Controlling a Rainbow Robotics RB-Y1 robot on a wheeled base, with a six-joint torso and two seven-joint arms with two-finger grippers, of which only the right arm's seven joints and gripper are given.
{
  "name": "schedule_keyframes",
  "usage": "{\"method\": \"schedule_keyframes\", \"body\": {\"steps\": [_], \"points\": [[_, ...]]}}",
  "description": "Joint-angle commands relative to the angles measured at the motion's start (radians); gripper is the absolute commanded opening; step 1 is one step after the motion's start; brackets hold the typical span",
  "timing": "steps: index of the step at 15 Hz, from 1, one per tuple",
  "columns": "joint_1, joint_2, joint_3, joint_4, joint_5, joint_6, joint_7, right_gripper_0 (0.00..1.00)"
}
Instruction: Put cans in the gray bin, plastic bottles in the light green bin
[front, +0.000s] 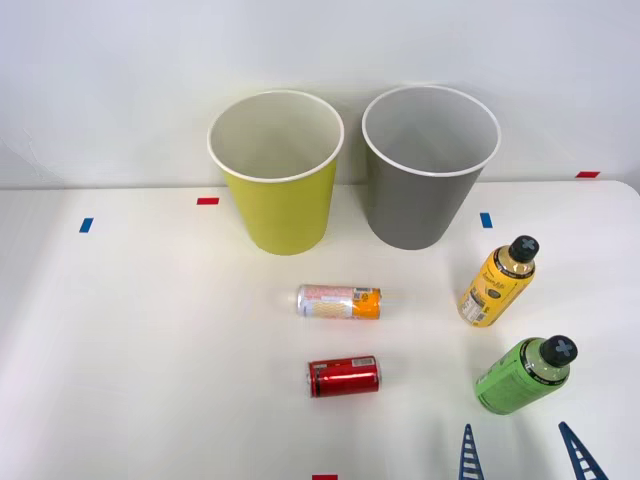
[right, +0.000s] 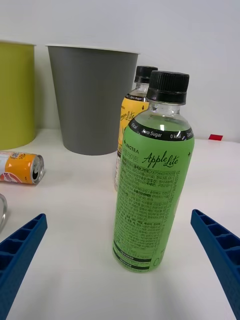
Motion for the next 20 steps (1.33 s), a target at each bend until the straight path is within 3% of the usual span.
{"method": "schedule_keyframes", "body": {"steps": [1, 20], "points": [[0.000, 0.000, 0.000, 0.000, 0.000, 0.000, 0.000, 1.00], [0.000, 0.000, 0.000, 0.000, 0.000, 0.000, 0.000, 1.00]]}}
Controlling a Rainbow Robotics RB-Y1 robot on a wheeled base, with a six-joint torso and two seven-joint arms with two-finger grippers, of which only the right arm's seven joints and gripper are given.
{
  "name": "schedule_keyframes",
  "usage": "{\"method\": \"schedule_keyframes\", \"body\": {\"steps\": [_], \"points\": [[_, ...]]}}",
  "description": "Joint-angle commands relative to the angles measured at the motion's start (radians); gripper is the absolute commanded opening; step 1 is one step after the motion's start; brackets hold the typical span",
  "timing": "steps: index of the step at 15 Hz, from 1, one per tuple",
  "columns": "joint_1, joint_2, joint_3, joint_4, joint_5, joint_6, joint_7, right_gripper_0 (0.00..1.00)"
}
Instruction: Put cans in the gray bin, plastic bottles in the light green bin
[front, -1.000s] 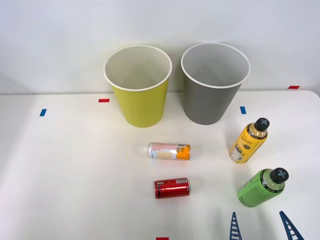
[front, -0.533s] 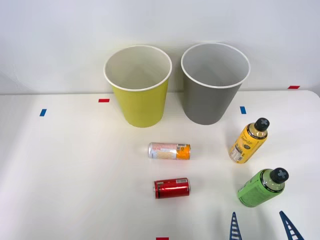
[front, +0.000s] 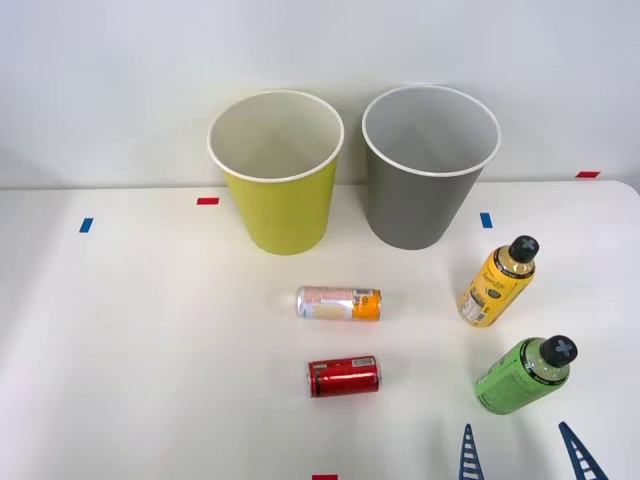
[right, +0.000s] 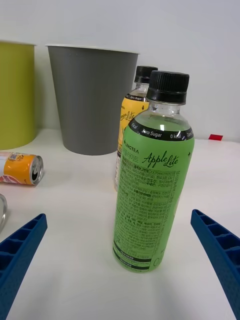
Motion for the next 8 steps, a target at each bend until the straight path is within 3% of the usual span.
{"method": "schedule_keyframes", "body": {"steps": [1, 8], "points": [[0.000, 0.000, 0.000, 0.000, 0.000, 0.000, 0.000, 1.00], [0.000, 0.000, 0.000, 0.000, 0.000, 0.000, 0.000, 1.00]]}}
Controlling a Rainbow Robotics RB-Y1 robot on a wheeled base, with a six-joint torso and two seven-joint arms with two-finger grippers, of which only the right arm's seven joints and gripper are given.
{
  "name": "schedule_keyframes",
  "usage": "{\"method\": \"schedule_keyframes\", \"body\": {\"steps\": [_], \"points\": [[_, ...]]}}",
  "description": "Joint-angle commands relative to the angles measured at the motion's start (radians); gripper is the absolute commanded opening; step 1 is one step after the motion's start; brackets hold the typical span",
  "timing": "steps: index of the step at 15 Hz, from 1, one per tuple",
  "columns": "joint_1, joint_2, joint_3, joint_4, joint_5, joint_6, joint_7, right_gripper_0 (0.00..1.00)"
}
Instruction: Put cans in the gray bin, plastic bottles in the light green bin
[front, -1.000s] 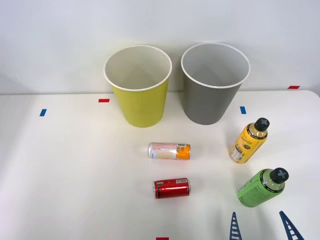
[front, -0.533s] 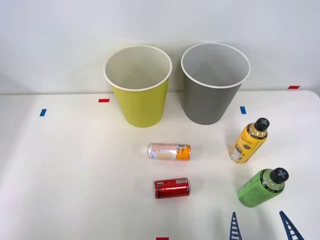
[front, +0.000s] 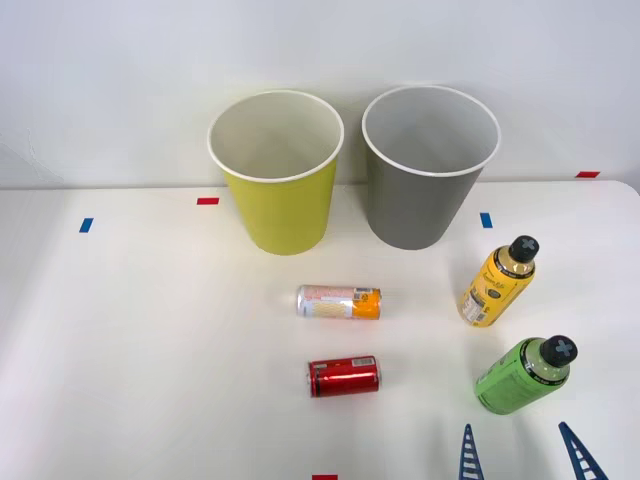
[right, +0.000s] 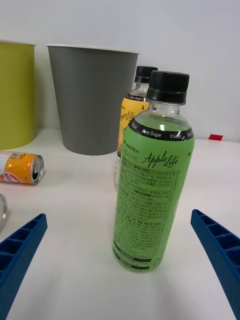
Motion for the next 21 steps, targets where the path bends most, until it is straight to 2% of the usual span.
{"method": "schedule_keyframes", "body": {"steps": [1, 21], "points": [[0.000, 0.000, 0.000, 0.000, 0.000, 0.000, 0.000, 1.00], [0.000, 0.000, 0.000, 0.000, 0.000, 0.000, 0.000, 1.00]]}}
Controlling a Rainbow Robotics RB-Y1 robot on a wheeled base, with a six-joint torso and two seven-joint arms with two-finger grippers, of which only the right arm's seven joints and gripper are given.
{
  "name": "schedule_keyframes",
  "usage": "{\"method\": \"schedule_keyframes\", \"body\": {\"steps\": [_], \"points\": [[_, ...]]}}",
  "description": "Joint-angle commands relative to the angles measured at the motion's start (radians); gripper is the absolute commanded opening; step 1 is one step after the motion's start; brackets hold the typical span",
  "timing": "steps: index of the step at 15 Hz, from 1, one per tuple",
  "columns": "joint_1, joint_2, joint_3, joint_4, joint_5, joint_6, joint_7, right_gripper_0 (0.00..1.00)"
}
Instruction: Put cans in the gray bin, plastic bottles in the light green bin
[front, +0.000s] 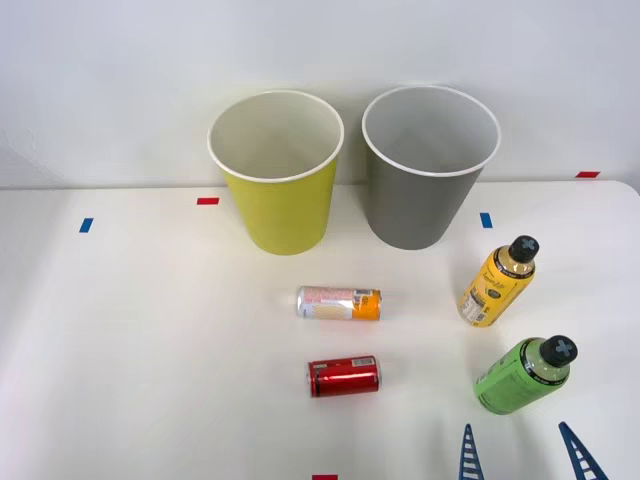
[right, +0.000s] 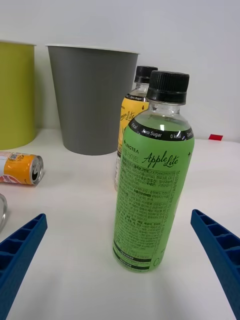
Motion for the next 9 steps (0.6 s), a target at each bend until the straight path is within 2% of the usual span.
{"method": "schedule_keyframes", "body": {"steps": [1, 9], "points": [[0.000, 0.000, 0.000, 0.000, 0.000, 0.000, 0.000, 1.00], [0.000, 0.000, 0.000, 0.000, 0.000, 0.000, 0.000, 1.00]]}}
